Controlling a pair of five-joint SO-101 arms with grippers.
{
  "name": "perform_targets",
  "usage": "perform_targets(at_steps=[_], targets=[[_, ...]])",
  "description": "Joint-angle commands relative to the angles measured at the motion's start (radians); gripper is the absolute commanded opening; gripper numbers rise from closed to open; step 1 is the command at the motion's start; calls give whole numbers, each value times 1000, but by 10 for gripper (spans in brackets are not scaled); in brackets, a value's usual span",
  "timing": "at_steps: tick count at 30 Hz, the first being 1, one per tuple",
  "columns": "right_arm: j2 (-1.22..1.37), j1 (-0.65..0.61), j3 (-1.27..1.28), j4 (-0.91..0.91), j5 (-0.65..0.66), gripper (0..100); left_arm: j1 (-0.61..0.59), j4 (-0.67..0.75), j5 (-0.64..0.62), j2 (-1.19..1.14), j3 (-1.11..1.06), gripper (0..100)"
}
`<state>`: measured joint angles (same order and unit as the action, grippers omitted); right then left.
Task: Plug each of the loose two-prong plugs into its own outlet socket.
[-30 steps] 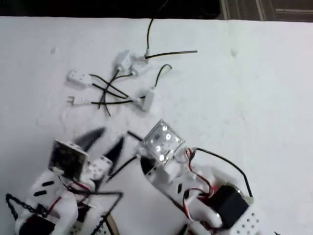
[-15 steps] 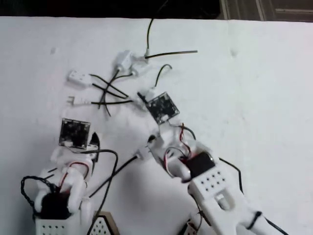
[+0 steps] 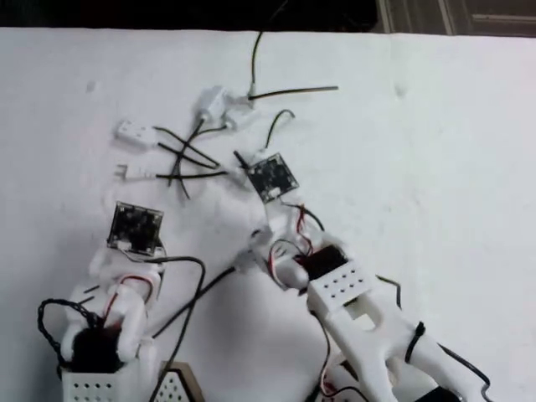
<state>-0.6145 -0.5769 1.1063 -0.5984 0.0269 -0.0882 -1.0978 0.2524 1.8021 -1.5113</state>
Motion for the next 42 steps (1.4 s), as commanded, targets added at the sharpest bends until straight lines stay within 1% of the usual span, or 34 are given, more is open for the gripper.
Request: perform_targets(at_steps=[1,6,12,42], targets=[[-1,4,14,53,-8,17,-8,21,9,8,3,35],[-1,10,84,160,-5,17,-8,20,9,8,3,35],[-1,10,95,165,29,17,-8,20,9,8,3,35],[-1,27,115,188,29,17,-8,28,11,8,-11,35]])
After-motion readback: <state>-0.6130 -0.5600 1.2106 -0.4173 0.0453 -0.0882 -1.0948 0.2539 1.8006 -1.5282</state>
